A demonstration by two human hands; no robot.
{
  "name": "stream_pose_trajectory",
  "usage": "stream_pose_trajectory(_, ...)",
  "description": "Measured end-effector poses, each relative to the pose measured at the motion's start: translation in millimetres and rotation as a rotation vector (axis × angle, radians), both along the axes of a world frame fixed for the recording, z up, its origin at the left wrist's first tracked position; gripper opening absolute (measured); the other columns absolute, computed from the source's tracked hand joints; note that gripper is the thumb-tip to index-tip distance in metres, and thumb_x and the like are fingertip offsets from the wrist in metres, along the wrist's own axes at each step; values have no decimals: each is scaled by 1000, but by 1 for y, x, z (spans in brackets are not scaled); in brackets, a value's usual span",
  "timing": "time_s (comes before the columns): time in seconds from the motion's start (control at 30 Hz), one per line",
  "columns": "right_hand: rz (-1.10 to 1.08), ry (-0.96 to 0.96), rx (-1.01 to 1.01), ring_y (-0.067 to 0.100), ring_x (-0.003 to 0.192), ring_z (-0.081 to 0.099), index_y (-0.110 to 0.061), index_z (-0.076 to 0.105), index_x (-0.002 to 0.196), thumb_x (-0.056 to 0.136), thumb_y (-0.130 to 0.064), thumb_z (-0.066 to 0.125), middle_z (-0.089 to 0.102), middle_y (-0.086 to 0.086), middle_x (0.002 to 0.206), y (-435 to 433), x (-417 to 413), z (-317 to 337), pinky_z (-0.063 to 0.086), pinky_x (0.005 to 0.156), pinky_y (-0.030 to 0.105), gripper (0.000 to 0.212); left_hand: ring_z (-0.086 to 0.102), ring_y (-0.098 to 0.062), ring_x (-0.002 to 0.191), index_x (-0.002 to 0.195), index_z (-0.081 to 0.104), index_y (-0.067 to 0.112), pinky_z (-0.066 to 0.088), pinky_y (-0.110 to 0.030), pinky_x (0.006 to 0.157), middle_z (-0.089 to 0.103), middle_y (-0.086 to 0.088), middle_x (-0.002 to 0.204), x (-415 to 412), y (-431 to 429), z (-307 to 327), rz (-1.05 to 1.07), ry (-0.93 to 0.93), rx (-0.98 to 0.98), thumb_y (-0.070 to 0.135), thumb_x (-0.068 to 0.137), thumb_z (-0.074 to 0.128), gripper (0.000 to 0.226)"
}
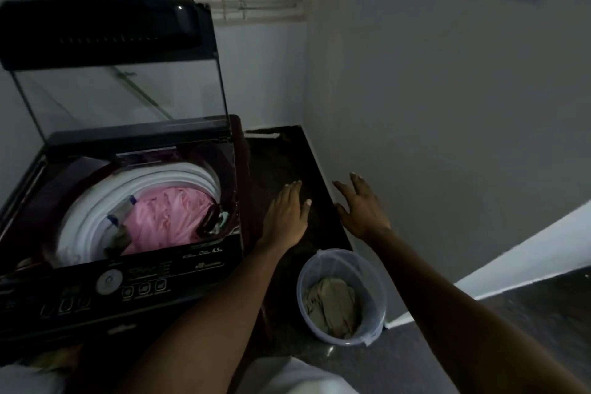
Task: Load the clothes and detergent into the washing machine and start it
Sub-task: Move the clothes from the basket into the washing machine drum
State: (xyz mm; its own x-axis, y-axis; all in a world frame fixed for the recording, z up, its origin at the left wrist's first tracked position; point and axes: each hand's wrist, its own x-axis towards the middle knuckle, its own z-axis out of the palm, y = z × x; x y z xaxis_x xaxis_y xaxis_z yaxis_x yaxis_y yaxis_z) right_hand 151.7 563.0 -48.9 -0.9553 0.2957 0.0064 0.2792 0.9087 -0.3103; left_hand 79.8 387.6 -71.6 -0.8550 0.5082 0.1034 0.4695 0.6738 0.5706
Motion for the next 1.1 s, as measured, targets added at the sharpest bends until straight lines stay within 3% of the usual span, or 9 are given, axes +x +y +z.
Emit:
stream_pose_trajectory(0.2, -29, -77, -15, 28, 147, 12, -28, 22, 151, 96, -37, 49, 13, 11, 160, 19, 3, -30, 22, 116, 43, 62, 21, -21, 149, 153, 26, 15, 24, -38, 119, 28, -5, 159, -2, 20, -34, -64, -74, -75, 37, 104, 36, 54)
stream_pose_trajectory(0.33, -18, -139, -28, 28, 147, 14, -27, 22, 151, 96, -38, 49, 16, 9, 160, 33, 9, -49, 23, 115, 42, 62, 31, -23, 144, 152, 28, 18, 30, -40, 116, 26, -2, 160, 1, 28, -50, -34, -136, -91, 37, 104, 38, 53)
stream_pose_trajectory(0.57, 99, -238, -69, 29, 144, 21, -27, 23, 151, 95, -42, 50, 23, 10, 157, 69, 31, -103, 29, 112, 41, 64, 17, -17, 150, 153, 27, 19, 21, -36, 118, 24, 1, 161, 36, 48, -92, 46, -200, -151, 37, 104, 38, 54)
stream_pose_trajectory(0.77, 231, -318, -95, 33, 140, 31, -29, 29, 149, 93, -39, 55, 31, 11, 153, 100, 37, -164, 37, 106, 42, 63, 25, -23, 148, 152, 31, 16, 26, -37, 117, 33, -3, 158, 61, 69, -147, 11, -205, -261, 38, 103, 40, 54)
stream_pose_trajectory(0.93, 252, -397, -182, 31, 143, 24, -33, 15, 152, 93, -41, 56, 15, 8, 160, 113, 43, -242, 35, 108, 44, 73, 55, -34, 126, 133, 56, 3, 46, -45, 102, 60, -16, 134, 77, 80, -230, -44, -187, -283, 38, 92, 34, 58)
stream_pose_trajectory(1.1, 230, -522, -241, 27, 144, 23, -41, 7, 151, 91, -48, 57, 13, 4, 160, 122, 57, -370, 36, 107, 43, 78, 65, -31, 104, 115, 64, 6, 53, -39, 87, 65, -12, 116, 91, 85, -362, -112, -215, -379, 33, 86, 42, 45)
